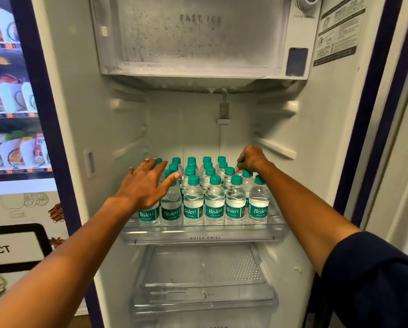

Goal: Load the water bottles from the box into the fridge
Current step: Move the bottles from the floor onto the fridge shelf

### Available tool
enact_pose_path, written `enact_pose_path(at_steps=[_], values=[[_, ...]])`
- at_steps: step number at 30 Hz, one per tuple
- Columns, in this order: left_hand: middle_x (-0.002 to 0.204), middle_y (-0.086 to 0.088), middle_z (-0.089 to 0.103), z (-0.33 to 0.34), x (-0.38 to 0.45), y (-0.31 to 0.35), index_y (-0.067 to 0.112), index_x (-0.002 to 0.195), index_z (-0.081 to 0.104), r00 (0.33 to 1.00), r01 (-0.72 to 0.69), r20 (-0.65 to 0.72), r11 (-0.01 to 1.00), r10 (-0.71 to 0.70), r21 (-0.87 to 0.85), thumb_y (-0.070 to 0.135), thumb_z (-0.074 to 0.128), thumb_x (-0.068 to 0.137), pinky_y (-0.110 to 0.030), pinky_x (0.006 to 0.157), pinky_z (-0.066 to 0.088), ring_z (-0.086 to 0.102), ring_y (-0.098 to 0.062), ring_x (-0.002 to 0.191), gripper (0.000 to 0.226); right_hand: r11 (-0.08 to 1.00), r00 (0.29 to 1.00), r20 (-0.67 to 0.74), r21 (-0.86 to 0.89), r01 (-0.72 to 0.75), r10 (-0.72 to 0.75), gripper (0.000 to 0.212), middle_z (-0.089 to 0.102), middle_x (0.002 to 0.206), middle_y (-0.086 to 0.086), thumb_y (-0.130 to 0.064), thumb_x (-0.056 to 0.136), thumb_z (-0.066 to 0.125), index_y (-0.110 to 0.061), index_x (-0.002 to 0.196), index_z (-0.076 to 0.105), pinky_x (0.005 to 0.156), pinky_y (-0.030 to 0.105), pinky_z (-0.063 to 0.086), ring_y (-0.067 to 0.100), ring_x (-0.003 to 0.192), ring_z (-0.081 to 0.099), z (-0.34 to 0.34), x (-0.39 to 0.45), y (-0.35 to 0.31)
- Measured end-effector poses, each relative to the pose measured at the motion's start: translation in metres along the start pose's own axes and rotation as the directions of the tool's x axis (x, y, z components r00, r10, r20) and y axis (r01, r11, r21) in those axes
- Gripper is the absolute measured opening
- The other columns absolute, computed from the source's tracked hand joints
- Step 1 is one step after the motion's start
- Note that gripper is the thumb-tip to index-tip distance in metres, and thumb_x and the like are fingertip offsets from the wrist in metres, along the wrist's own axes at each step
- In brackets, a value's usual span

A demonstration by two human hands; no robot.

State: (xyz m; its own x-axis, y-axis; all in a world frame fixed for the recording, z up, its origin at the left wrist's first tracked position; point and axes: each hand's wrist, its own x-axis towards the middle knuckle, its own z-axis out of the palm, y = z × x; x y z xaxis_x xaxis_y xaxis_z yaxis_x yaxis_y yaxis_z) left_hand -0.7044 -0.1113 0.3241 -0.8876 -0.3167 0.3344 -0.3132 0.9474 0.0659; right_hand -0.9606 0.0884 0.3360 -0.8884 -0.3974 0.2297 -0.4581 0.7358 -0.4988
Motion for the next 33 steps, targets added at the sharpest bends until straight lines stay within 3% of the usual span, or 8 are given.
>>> enact_pose_path(at_steps=[4, 7, 13, 18, 20, 23, 29, 33], values=[[0.163, -0.006, 0.013, -0.002, -0.002, -0.001, 0.026, 0.155, 0.013, 1.000, 0.005, 0.005, 1.000, -0.006, 0.012, 0.075, 0.004, 0.079, -0.055, 0.120, 0.010, 0.010, -0.024, 0.150, 0.091, 1.000, 0.999, 0.021, -0.014, -0.026, 0.026, 0.037, 0.071, 0.110, 0.013, -0.024, 0.081, 0.079, -0.002, 0.110, 0.071, 0.090, 0.038, 0.056, 0.025, 0.096, 0.068, -0.007, -0.002, -0.005], [0.162, -0.007, 0.013, -0.004, -0.002, -0.001, 0.026, 0.155, 0.013, 1.000, 0.009, 0.003, 1.000, -0.009, 0.016, 0.075, 0.004, 0.079, -0.055, 0.119, 0.010, 0.010, -0.025, 0.150, 0.091, 0.997, 0.989, 0.126, -0.005, -0.082, 0.082, 0.041, 0.068, 0.110, 0.015, -0.026, 0.084, 0.076, 0.000, 0.114, 0.065, 0.086, 0.038, 0.058, 0.028, 0.097, 0.068, -0.020, -0.008, -0.003], [0.162, -0.008, 0.014, -0.007, 0.000, 0.008, 0.024, 0.155, 0.013, 1.000, -0.005, 0.008, 1.000, 0.005, 0.023, 0.074, 0.005, 0.081, -0.055, 0.120, 0.012, 0.011, -0.026, 0.150, 0.089, 0.992, 0.964, 0.233, -0.030, -0.124, 0.127, 0.046, 0.070, 0.103, 0.011, -0.032, 0.076, 0.083, -0.004, 0.106, 0.065, 0.082, 0.035, 0.059, 0.024, 0.092, 0.068, -0.033, -0.020, -0.003], [0.163, -0.008, 0.009, -0.010, 0.000, 0.011, 0.023, 0.156, 0.009, 0.999, -0.007, 0.040, 1.000, 0.006, 0.023, 0.074, 0.004, 0.080, -0.054, 0.119, 0.009, 0.007, -0.025, 0.150, 0.092, 0.990, 0.985, 0.138, -0.109, -0.088, 0.103, 0.045, 0.070, 0.105, 0.013, -0.022, 0.068, 0.089, -0.004, 0.102, 0.065, 0.087, 0.039, 0.058, 0.026, 0.094, 0.069, -0.026, -0.029, -0.005], [0.163, -0.008, 0.008, -0.010, 0.001, 0.010, 0.022, 0.156, 0.008, 0.999, -0.014, 0.046, 0.999, 0.012, 0.045, 0.073, 0.007, 0.084, -0.054, 0.119, 0.009, 0.006, -0.025, 0.150, 0.088, 0.987, 0.988, 0.109, -0.131, -0.096, 0.111, 0.040, 0.069, 0.100, 0.011, -0.022, 0.070, 0.088, -0.004, 0.096, 0.064, 0.077, 0.033, 0.057, 0.025, 0.091, 0.068, -0.028, -0.033, -0.006], [0.163, -0.008, 0.007, -0.009, 0.002, 0.009, 0.022, 0.156, 0.008, 0.998, -0.017, 0.054, 0.999, 0.015, 0.049, 0.070, 0.011, 0.090, -0.053, 0.119, 0.009, 0.006, -0.025, 0.150, 0.082, 0.982, 0.992, 0.057, -0.164, -0.099, 0.109, 0.036, 0.063, 0.091, 0.008, -0.024, 0.072, 0.086, -0.008, 0.089, 0.059, 0.057, 0.024, 0.045, 0.021, 0.082, 0.061, -0.030, -0.040, -0.004], [0.163, -0.007, 0.006, -0.003, 0.002, 0.007, 0.023, 0.156, 0.007, 0.996, -0.006, 0.090, 0.999, 0.003, 0.038, 0.073, 0.010, 0.087, -0.054, 0.118, 0.009, 0.006, -0.026, 0.150, 0.085, 0.982, 0.994, -0.024, -0.155, -0.107, 0.104, 0.045, 0.069, 0.106, 0.012, -0.029, 0.073, 0.085, -0.003, 0.104, 0.065, 0.075, 0.030, 0.051, 0.021, 0.085, 0.061, -0.022, -0.038, 0.007], [0.163, -0.007, 0.005, -0.001, 0.003, 0.009, 0.023, 0.156, 0.006, 0.995, 0.000, 0.097, 0.999, -0.005, 0.045, 0.075, 0.007, 0.083, -0.055, 0.118, 0.009, 0.005, -0.027, 0.150, 0.089, 0.992, 0.996, -0.039, -0.093, -0.082, 0.079, 0.057, 0.063, 0.124, 0.012, -0.040, 0.080, 0.078, -0.008, 0.124, 0.061, 0.086, 0.036, 0.051, 0.026, 0.106, 0.061, -0.016, -0.042, 0.002]])
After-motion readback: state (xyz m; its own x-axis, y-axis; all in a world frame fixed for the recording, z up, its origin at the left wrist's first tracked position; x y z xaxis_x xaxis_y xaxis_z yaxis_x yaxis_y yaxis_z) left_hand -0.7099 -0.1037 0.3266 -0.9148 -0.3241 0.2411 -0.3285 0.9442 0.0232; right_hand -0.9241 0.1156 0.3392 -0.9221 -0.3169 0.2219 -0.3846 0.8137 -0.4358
